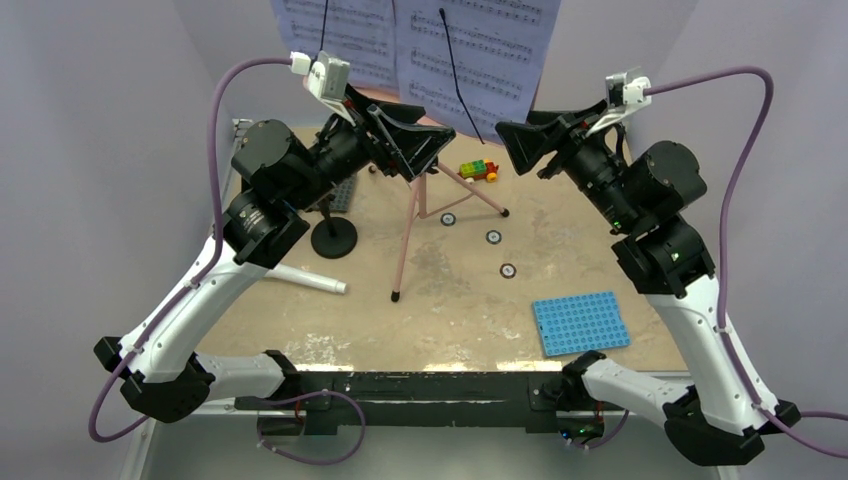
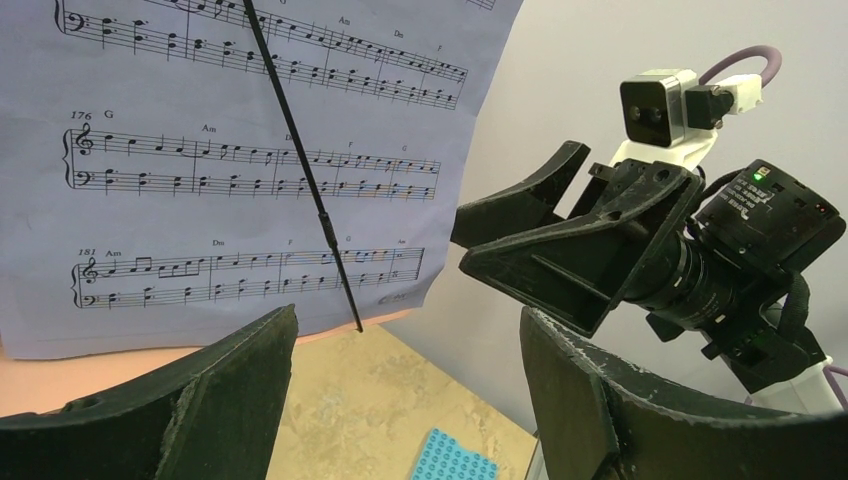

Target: Pack up the instrument practice props

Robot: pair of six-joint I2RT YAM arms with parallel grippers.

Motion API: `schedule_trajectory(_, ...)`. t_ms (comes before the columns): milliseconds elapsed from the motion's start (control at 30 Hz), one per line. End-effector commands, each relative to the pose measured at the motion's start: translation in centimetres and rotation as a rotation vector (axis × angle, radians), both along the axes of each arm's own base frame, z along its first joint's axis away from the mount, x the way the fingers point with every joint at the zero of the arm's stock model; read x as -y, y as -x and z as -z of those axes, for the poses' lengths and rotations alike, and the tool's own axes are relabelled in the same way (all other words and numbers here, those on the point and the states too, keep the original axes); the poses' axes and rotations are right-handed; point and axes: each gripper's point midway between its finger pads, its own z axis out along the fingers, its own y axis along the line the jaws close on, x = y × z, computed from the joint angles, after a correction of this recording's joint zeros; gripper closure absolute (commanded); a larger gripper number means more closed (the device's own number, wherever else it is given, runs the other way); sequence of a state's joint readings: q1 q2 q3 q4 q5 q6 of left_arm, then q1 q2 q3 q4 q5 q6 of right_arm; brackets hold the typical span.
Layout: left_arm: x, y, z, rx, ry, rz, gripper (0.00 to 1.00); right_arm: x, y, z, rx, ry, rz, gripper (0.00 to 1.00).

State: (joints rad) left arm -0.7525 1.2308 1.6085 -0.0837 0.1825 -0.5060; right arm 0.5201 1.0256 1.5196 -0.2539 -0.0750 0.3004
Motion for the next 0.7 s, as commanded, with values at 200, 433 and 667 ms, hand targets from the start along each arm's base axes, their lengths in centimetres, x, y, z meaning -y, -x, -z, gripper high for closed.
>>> schedule_trajectory(200,-0.4,0.6,-2.7,0.047,0.058,0.021,0.15,-0.8,0.0,-1.4,0.040,-0.005,-0.042,0.39)
schedule_trajectory(433,-0.2,0.6,-3.6,0.068,0.068,0.025,0.15,-0.8,-0.3,-1.6,0.042,-0.018,-0.035,0.60)
schedule_trajectory(667,-0.1,0.0,-4.3,0.102,0.068,0.006,0.16,-0.7,-0.1,-1.4,0.045,-0.019,-0.037,0.80)
